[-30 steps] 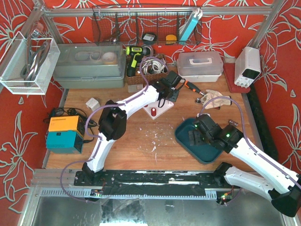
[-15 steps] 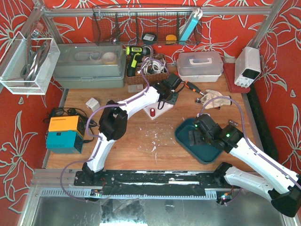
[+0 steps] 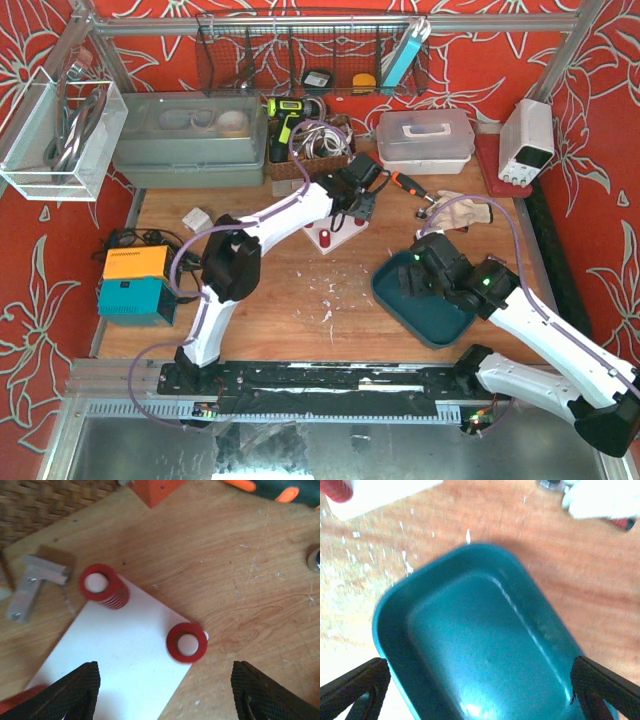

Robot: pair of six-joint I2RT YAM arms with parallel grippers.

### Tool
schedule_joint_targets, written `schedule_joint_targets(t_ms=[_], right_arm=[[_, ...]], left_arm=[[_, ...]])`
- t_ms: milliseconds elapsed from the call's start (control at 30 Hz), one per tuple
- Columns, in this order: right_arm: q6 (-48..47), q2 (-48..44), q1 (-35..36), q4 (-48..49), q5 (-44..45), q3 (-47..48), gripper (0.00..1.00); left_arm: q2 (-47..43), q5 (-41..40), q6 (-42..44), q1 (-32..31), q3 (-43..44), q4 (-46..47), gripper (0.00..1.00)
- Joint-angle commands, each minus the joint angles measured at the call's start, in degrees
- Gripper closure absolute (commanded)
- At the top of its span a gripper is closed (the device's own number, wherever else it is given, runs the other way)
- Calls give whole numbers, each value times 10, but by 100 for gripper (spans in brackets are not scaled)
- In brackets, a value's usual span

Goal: Install the large spring

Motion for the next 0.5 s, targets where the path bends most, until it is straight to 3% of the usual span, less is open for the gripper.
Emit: schedule_joint_targets(t_ms=[0,33,67,100,200,300,467], right_arm=[[-42,16,-5,50,74,52,1],[-51,21,-5,65,90,59,1],[-66,24,-5,83,106,63,1],[-86,27,-5,108,119,63,1],[-119,29,-6,178,187,64,2],[-167,30,-18,268,247,56,1],[-239,45,-97,389,244,21,1]], left_arm=[[-120,-43,-24,-3,-38,11,25],[-143,-50,-31,-3,-62,19,18],[-169,-56,-39,-3,-86,31,5],[-199,-59,-43,-3,-114,47,1],[-298,-70,-45,-4,-219,125,0],[-424,-76,-10,-2,-351,274,0],[-579,-100,179,-2,-614,582,0]])
